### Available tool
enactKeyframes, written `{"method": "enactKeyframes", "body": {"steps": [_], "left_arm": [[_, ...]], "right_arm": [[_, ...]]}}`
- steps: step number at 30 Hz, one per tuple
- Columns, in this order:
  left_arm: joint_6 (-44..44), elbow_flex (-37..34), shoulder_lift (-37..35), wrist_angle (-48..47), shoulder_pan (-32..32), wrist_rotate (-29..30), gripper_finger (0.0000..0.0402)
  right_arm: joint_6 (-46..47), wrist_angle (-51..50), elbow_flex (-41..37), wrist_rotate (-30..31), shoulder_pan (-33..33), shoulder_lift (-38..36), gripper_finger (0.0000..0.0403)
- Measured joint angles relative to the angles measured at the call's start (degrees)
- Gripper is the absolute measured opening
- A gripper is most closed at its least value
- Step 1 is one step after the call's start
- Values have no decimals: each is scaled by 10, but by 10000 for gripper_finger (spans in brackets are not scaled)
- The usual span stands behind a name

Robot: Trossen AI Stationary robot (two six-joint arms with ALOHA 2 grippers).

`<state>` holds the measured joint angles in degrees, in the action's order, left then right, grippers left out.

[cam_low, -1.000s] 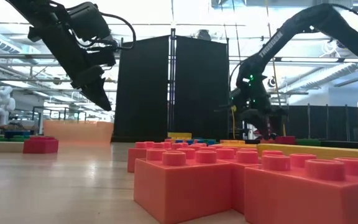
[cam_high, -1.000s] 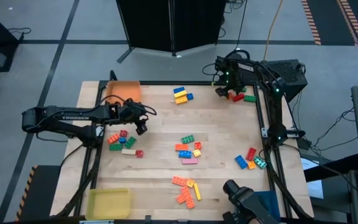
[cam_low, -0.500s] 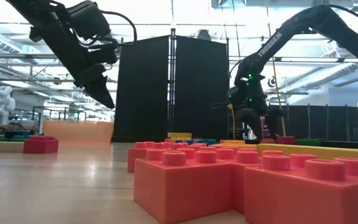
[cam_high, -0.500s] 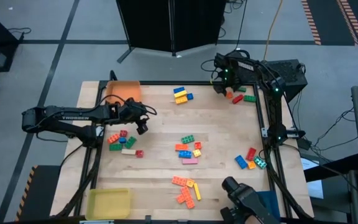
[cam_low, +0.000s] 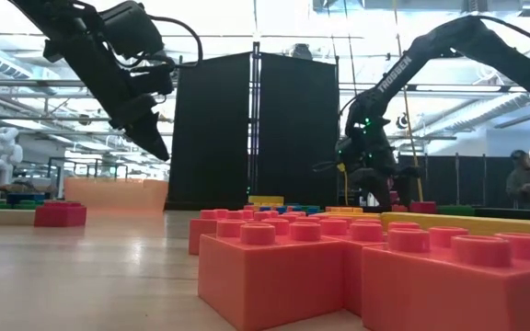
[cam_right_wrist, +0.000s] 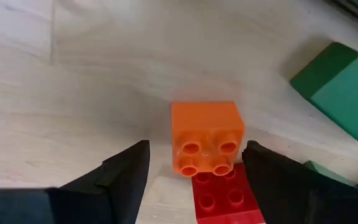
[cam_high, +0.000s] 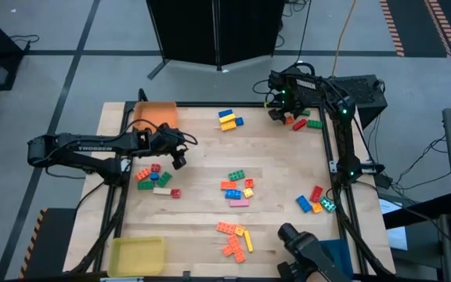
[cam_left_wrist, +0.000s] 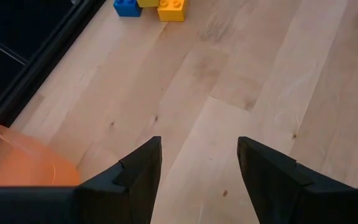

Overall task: Sort blocks by size
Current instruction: Put the orange 4 stud game piece into the orange bin

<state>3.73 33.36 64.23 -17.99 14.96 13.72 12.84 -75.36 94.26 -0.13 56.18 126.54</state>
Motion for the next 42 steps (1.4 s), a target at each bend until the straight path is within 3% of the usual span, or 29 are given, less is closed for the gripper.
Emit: {"method": "enactKeyframes", "body": {"steps": [13, 28, 42], "left_arm": [[3, 0, 0, -1, 0, 0, 212], [5, 0, 0, -1, 0, 0, 212], [7, 0, 0, -9, 0, 0, 212]], "right_arm": [[1, 13, 0, -2, 0, -1, 137], [-25, 3, 0, 2, -4, -6, 137], [-38, 17, 0, 1, -39, -93, 136]]}}
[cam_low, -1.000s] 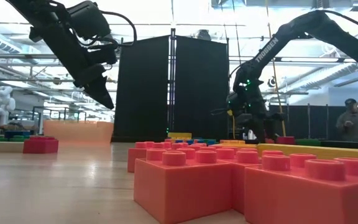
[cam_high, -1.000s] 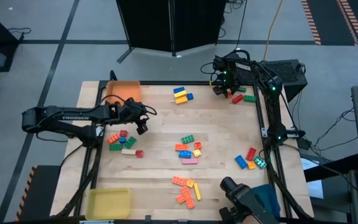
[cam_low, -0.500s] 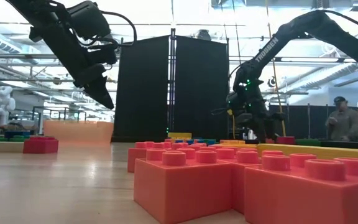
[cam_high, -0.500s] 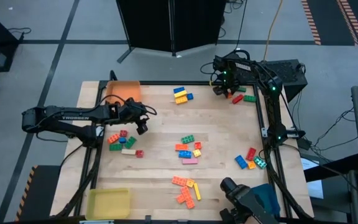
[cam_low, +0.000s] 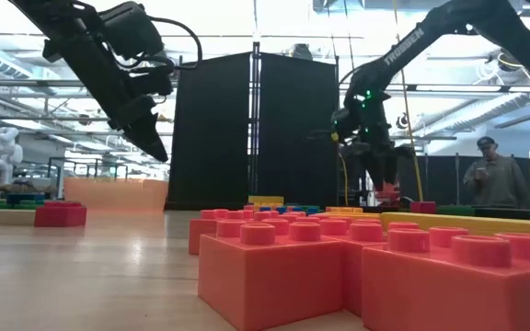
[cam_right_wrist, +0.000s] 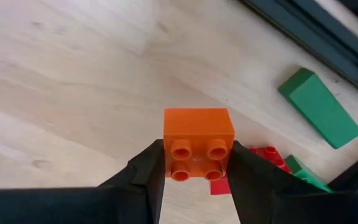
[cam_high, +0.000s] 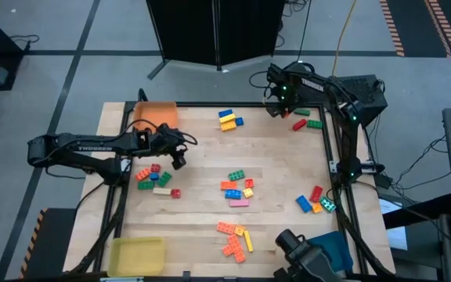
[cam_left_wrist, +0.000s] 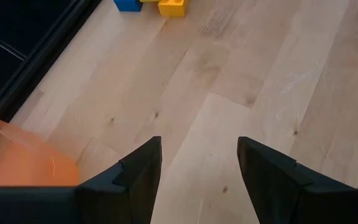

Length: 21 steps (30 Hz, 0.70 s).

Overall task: Sort blocks by size
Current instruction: Put the orange 4 stud game piece into the orange bin

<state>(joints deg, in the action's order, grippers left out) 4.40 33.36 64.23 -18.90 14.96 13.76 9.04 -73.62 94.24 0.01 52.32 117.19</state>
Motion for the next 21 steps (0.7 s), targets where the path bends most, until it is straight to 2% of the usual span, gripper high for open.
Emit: {"method": "enactKeyframes", "body": {"steps": [15, 21], "left_arm": [[34, 0, -1, -10, -1, 0, 212], [41, 2, -40, -12, -28, 2, 212]], "right_arm": [[-19, 49, 0, -4, -94, -62, 136], [-40, 68, 0, -5, -125, -69, 137]]}}
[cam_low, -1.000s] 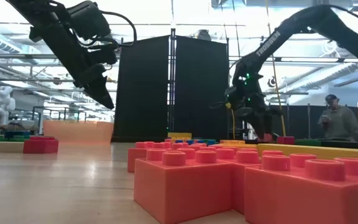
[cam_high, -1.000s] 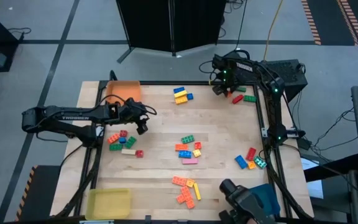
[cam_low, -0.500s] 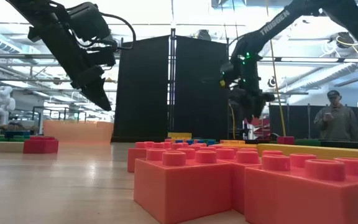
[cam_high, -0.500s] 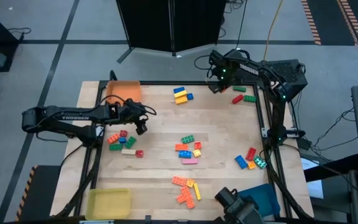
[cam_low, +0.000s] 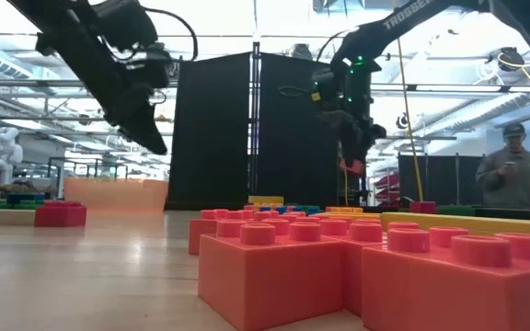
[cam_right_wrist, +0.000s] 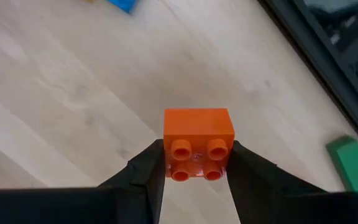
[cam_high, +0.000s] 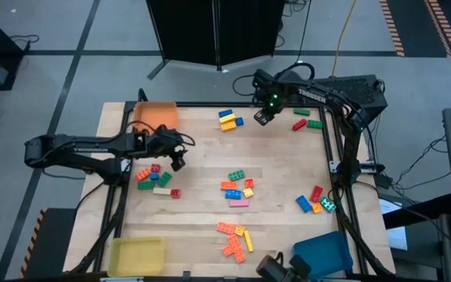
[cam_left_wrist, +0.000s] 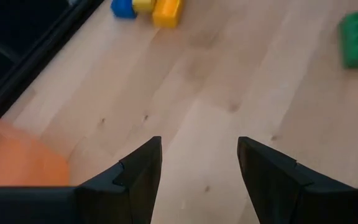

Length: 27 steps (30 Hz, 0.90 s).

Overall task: Sort blocks by size
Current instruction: Put the orange 4 stud game piece into the orange bin

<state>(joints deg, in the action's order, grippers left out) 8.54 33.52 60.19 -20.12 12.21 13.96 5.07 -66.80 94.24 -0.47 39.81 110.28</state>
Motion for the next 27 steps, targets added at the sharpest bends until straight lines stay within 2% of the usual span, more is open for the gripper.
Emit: {"method": "enactKeyframes", "body": {"steps": [6, 18, 22, 27], "left_arm": [[15, 1, -67, -11, -32, 32, 212], [57, 1, -141, -76, -85, 52, 212], [61, 1, -151, -87, -106, 81, 212], [42, -1, -152, -84, -125, 146, 212]], "right_arm": [[-12, 32, 0, -53, -26, 0, 137], [-8, 76, 0, -64, -93, 0, 137], [-8, 133, -11, -123, -119, 0, 137], [10, 231, -28, -179, -154, 0, 137]]}}
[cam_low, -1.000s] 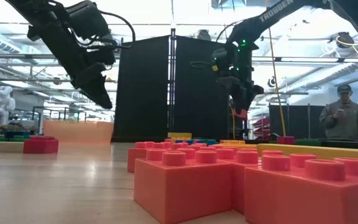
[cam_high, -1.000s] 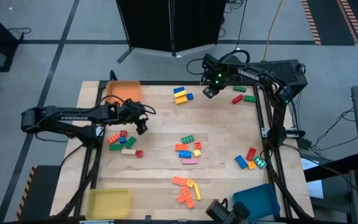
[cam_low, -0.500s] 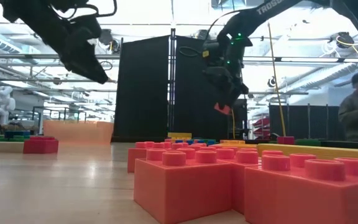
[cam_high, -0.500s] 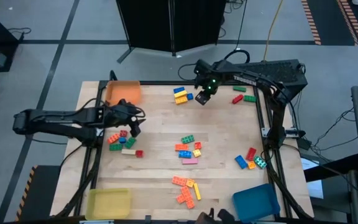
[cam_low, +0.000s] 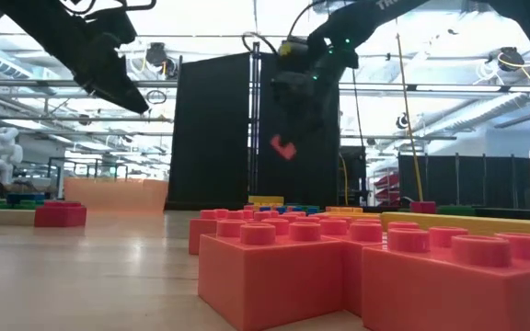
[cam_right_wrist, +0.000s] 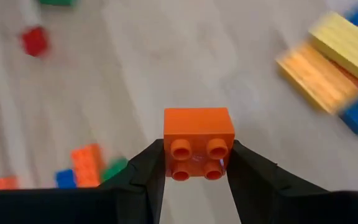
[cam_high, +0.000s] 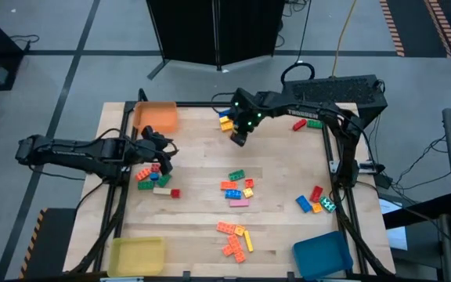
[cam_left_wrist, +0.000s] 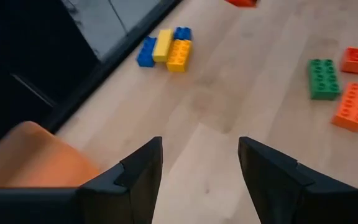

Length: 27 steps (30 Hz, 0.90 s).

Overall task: Sort blocks by size
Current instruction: Put the orange 4 stud game piece into the orange bin

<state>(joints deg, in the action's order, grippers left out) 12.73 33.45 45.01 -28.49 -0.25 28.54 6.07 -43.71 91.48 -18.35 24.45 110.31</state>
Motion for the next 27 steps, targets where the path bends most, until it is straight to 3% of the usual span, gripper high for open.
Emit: {"method": "enactKeyframes", "body": {"steps": [10, 24, 27], "left_arm": [[-31, 0, 6, 32, -11, 6, 212], [-115, -1, 64, 118, -42, 7, 212], [-132, -1, 79, 132, -51, 12, 212]], "right_arm": [[36, 192, -56, -15, -70, 0, 137], [179, 727, -266, -24, -149, 1, 137], [219, 794, -291, -31, -151, 0, 137]]}}
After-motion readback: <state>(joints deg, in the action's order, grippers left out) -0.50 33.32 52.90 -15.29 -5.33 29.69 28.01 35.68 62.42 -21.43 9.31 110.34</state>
